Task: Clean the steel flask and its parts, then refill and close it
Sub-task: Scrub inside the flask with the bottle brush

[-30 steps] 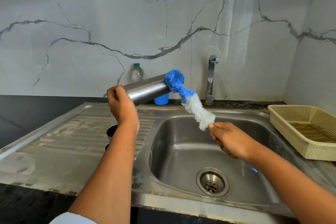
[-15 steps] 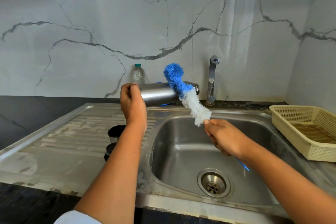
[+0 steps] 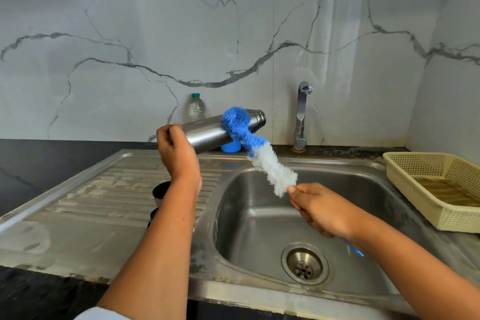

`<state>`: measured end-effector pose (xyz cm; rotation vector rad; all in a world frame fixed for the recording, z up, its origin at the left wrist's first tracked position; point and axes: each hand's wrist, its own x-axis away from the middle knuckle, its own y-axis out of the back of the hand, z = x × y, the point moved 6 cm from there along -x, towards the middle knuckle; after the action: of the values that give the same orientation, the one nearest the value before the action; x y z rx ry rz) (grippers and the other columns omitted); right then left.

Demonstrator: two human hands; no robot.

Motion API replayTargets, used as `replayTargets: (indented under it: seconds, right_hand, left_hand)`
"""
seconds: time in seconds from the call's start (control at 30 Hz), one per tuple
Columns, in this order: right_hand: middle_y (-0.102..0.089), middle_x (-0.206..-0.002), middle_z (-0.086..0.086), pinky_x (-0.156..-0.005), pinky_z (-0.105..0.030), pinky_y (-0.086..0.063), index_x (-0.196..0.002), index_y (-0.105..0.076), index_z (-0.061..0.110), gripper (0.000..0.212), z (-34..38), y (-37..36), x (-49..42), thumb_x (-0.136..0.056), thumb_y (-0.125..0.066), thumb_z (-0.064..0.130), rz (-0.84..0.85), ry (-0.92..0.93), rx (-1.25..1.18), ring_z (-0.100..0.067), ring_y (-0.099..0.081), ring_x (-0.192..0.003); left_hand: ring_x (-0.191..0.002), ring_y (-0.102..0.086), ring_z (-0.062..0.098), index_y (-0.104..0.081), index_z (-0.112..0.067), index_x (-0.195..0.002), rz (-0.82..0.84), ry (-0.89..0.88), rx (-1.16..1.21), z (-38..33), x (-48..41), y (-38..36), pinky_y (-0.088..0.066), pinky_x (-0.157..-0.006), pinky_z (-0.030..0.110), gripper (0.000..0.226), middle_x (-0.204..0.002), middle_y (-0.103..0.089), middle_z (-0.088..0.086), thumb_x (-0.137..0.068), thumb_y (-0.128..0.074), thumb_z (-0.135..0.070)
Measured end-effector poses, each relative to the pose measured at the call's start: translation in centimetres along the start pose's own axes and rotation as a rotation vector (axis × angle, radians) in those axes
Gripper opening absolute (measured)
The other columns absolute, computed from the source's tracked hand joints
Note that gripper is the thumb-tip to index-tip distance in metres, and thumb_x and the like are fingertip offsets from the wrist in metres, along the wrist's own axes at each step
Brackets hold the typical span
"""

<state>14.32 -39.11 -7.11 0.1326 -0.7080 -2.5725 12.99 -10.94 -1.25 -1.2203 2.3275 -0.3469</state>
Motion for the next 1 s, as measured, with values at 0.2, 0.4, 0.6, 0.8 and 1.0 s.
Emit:
replayTargets:
  seconds: [0.2, 0.4, 0.6, 0.8, 1.0]
  right_hand:
    - [-0.034, -0.057, 0.003, -0.042, -0.026, -0.018, -0.078, -0.045, 0.019, 0.040, 1.0, -0.2, -0.6, -0.107, -0.039, 0.046, -0.037, 0.047, -0.013, -0.012, -0.023, -0.046]
    - [-0.034, -0.056, 0.003, -0.042, -0.025, -0.018, -0.077, -0.045, 0.019, 0.040, 0.7, -0.4, -0.3, -0.107, -0.039, 0.045, -0.022, 0.024, -0.002, -0.012, -0.023, -0.045]
    - [-0.034, -0.056, 0.004, -0.042, -0.024, -0.019, -0.076, -0.045, 0.019, 0.040, 0.6, -0.4, -0.4, -0.107, -0.039, 0.044, -0.011, 0.040, 0.019, -0.011, -0.023, -0.045]
    - [-0.033, -0.058, 0.002, -0.043, -0.026, -0.016, -0.079, -0.046, 0.019, 0.039, 0.8, -0.5, -1.0, -0.107, -0.039, 0.045, -0.024, 0.038, -0.059, -0.012, -0.022, -0.047]
    - [-0.033, -0.057, 0.003, -0.046, -0.029, -0.016, -0.076, -0.044, 0.020, 0.038, 0.1, -0.2, -0.1, -0.108, -0.040, 0.042, 0.018, 0.009, -0.017, -0.011, -0.021, -0.047]
  left_hand:
    - [-0.073, -0.045, 0.010, -0.055, -0.028, -0.092, 0.076, 0.025, -0.002, 0.1, 1.3, -1.6, -0.038, -0.066, 0.034, 0.015, -0.083, -0.051, -0.011, -0.102, -0.043, -0.025]
    - [-0.083, -0.054, 0.012, -0.051, -0.026, -0.104, 0.134, 0.065, -0.007, 0.3, 1.3, -1.8, -0.040, -0.058, 0.027, 0.010, -0.098, -0.054, -0.006, -0.102, -0.041, -0.026]
    - [-0.091, -0.054, 0.018, -0.052, -0.032, -0.099, 0.127, 0.120, 0.006, 0.7, 0.6, -1.4, -0.040, -0.060, 0.028, 0.010, -0.105, -0.054, -0.005, -0.100, -0.042, -0.030]
    - [-0.095, -0.054, 0.021, -0.052, -0.032, -0.101, 0.254, 0.118, -0.042, 1.4, 1.9, -3.0, -0.041, -0.061, 0.029, 0.008, -0.113, -0.055, 0.002, -0.100, -0.043, -0.032]
    - [-0.094, -0.053, 0.019, -0.051, -0.031, -0.102, 0.187, 0.127, -0.016, 1.5, 0.7, -2.0, -0.041, -0.062, 0.029, 0.009, -0.109, -0.053, -0.003, -0.098, -0.044, -0.033]
